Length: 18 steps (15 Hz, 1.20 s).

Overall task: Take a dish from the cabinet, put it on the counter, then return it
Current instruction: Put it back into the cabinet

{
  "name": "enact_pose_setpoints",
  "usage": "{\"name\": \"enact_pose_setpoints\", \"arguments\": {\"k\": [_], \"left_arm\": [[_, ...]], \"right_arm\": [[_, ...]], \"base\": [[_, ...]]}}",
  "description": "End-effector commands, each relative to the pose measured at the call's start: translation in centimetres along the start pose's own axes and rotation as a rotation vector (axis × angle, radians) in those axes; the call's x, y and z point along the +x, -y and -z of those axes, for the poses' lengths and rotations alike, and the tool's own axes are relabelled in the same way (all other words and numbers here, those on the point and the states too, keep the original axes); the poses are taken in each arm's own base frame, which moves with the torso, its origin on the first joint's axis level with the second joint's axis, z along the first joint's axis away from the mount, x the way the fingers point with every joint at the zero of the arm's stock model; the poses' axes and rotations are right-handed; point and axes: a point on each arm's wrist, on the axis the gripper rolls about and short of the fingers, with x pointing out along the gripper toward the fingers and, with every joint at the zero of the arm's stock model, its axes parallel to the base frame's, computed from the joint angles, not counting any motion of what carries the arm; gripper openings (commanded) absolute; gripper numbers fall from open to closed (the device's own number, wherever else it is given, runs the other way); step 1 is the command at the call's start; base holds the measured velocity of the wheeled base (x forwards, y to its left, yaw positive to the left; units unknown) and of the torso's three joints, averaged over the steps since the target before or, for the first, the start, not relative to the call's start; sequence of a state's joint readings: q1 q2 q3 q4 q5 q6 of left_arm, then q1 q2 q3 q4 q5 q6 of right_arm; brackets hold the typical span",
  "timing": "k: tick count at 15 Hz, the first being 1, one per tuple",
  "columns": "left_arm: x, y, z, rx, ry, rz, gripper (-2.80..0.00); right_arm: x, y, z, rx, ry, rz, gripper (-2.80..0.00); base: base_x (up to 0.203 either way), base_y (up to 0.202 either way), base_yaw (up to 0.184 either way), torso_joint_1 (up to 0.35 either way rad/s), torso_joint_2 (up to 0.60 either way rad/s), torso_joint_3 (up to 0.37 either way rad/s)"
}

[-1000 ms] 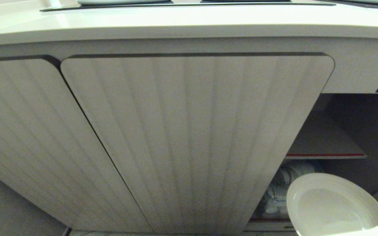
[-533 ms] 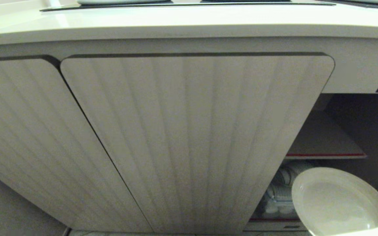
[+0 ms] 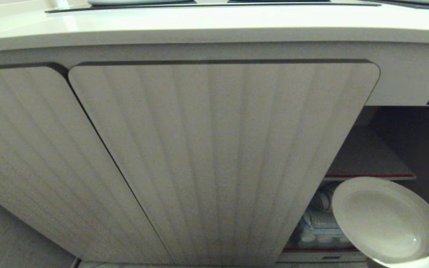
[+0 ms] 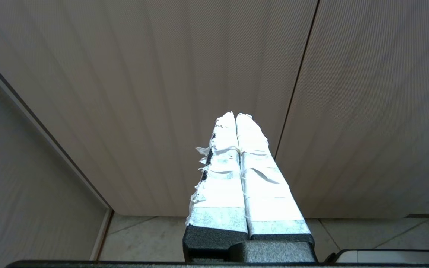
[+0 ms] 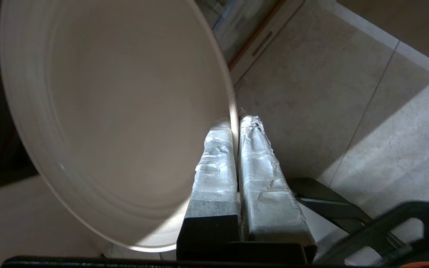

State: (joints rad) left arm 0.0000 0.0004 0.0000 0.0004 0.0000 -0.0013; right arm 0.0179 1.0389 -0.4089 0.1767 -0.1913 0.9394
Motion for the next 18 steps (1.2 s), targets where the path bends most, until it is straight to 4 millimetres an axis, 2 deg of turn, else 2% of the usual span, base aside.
{"name": "enact_pose_setpoints", "arguments": {"k": [1, 18], "left_arm": [[0.0, 0.0, 0.0, 0.000, 0.001, 0.000, -2.80], [0.0, 0.0, 0.0, 0.000, 0.001, 0.000, -2.80]], "right_arm": [[0.9, -0.6, -0.5, 0.012, -0.005, 0.023, -2.80], [6.0, -5.8, -5.1, 0.143, 0.040, 0.047, -2.80]], "base": [[0.000, 0.000, 0.000, 0.000, 0.00, 0.000], [0.000, 0.000, 0.000, 0.000, 0.00, 0.000]]}}
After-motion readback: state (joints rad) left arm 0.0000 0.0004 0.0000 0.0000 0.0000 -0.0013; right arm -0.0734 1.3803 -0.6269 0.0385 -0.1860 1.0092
